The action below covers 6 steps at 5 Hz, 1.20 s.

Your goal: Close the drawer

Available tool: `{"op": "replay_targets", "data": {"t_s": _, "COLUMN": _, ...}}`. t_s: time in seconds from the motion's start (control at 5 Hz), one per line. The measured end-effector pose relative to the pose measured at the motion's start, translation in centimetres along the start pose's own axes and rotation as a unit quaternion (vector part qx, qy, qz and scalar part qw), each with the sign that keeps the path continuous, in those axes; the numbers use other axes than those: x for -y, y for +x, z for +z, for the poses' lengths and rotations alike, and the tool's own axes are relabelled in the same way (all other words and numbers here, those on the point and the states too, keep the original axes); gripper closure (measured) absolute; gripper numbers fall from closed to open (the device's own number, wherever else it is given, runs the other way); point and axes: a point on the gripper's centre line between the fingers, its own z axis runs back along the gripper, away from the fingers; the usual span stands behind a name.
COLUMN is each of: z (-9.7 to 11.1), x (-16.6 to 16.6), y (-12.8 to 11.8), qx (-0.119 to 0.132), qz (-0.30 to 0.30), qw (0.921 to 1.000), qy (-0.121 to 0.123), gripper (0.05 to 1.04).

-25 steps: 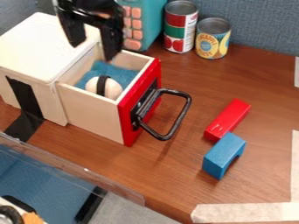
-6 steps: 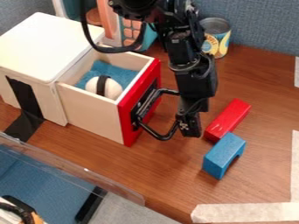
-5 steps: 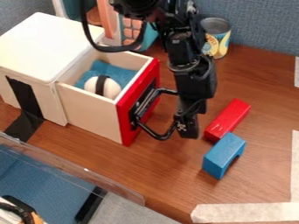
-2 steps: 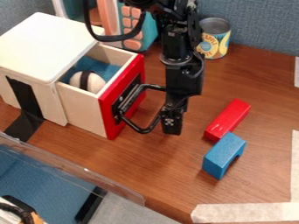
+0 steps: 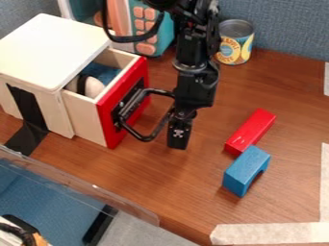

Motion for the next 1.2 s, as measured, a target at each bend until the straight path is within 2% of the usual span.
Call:
{"op": "replay_targets", "data": {"t_s": 0.4, "z": -0.1, "x": 0.0, "y": -1.5, "qx": -0.024, "qz": 0.027, "qw": 0.9993, "qy": -0.009, "gripper": 0.084}}
{"op": "replay_targets", "data": {"t_s": 0.6, "z": -0.6, "x": 0.2, "y": -3.5, "qx": -0.029, "qz": 0.059, "qw": 0.9976, "qy": -0.024, "gripper": 0.084}}
{"op": "replay_targets", "data": {"t_s": 1.0, "z": 0.1, "x": 0.7, "y": -6.7, "qx": -0.028, "qz": 0.114, "qw": 0.9926, "qy": -0.029, "gripper": 0.084}}
{"op": "replay_targets", "data": {"t_s": 1.2, "z": -0.1, "x": 1.1, "y": -7.2, "qx": -0.029, "qz": 0.124, "qw": 0.9911, "qy": -0.038, "gripper": 0.084}}
